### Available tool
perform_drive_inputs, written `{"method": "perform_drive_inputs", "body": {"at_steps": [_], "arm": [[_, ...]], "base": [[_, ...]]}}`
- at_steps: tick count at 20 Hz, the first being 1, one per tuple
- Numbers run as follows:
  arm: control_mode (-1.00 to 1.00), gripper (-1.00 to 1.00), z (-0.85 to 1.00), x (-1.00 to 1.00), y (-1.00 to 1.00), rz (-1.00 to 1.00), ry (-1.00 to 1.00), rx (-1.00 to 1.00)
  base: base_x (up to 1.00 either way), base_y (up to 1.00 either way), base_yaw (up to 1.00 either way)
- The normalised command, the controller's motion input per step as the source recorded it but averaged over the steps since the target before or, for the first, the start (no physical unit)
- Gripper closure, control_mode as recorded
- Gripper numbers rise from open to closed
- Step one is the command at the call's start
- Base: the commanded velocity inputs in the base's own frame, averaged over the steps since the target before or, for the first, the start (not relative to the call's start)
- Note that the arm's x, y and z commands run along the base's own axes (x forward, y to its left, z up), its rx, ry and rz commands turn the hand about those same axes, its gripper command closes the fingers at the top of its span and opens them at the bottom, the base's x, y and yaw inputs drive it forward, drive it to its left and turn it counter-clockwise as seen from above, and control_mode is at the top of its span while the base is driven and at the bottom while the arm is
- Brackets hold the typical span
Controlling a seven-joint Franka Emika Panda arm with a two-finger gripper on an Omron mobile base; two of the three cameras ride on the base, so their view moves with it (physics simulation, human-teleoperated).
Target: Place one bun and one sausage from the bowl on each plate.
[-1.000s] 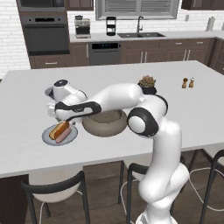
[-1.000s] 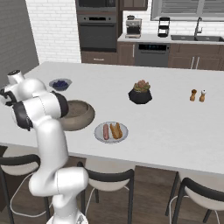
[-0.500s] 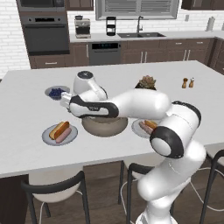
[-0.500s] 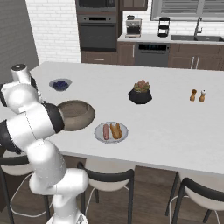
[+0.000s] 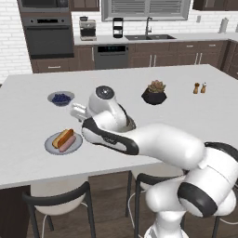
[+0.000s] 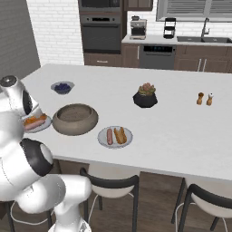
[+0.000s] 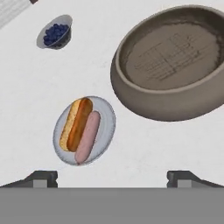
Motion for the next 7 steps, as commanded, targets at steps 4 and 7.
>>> {"method": "perform_drive_inputs", "body": {"at_steps": [4, 7], "arm": [[-1.0, -1.0, 0.49, -0.39, -0.12, 0.03, -0.14, 0.05], [-1.0, -1.0, 0.29, -0.31, -0.24, 0.04, -0.1, 0.07]], "base": [[0.0, 0.0, 0.0], [0.0, 0.0, 0.0]]}}
